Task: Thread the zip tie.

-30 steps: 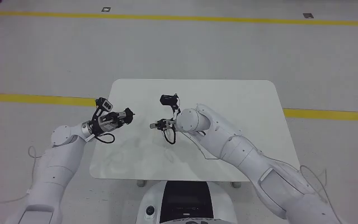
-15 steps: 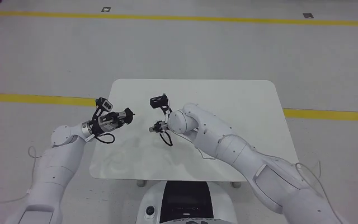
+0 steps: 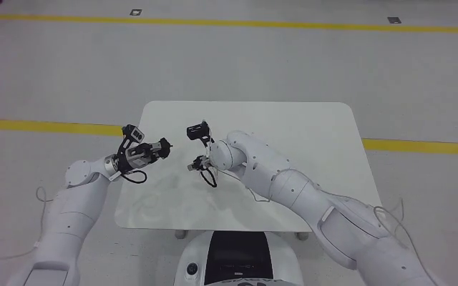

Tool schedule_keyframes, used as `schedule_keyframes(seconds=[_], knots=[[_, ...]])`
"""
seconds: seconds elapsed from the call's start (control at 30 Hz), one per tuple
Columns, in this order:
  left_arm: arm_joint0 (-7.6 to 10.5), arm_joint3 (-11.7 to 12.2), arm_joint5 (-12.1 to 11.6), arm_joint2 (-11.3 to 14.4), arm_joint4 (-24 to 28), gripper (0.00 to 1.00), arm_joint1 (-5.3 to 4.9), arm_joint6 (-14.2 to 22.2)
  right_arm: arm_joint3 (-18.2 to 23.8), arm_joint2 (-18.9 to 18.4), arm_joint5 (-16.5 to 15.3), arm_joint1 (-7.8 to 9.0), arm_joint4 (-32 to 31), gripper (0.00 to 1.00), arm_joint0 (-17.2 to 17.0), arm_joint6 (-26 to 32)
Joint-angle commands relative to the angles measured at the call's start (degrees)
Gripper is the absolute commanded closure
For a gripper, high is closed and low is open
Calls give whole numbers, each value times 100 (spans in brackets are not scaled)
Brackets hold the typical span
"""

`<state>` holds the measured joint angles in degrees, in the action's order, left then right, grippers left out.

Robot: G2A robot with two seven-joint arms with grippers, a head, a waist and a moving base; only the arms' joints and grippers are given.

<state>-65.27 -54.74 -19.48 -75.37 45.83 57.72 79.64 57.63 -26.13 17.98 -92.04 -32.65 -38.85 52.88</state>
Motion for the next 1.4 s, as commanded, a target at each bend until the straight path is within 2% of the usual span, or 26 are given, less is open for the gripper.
schedule_keyframes(seconds=[0.0, 0.1, 0.37, 0.87, 0.9, 0.93, 1.0, 1.13, 1.2, 1.23, 1.37], knots=[[0, 0, 0, 0, 0, 100, 0, 0, -21, 39, 43, -30, -108, 0, 32, 62], [0, 0, 0, 0, 0, 100, 0, 0, -162, 92, 23, -123, -123, 0, 105, 145], [0, 0, 0, 0, 0, 100, 0, 0, -930, 232, -193, -493, 115, 0, 260, 126], [0, 0, 0, 0, 0, 100, 0, 0, -1023, 218, -328, -527, -82, 0, 120, -35], [0, 0, 0, 0, 0, 100, 0, 0, -1044, 219, -327, -545, -92, 10, 121, -44], [0, 0, 0, 0, 0, 100, 0, 0, -1076, 213, -339, -567, -92, 39, 121, -60], [0, 0, 0, 0, 0, 100, 0, 0, -1130, 203, -351, -599, -104, 55, 127, -92], [0, 0, 0, 0, 0, 100, 0, 0, -1249, 183, -387, -663, -128, 78, 119, -168], [0, 0, 0, 0, 0, 100, 0, 0, -1340, 188, -401, -699, -155, 85, 111, -178], [0, 0, 0, 0, 0, 100, 0, 0, -1391, 191, -403, -715, -164, 93, 110, -168], [0, 0, 0, 0, 0, 100, 0, 0, -1592, 187, -460, -793, -171, 100, 109, -207]])
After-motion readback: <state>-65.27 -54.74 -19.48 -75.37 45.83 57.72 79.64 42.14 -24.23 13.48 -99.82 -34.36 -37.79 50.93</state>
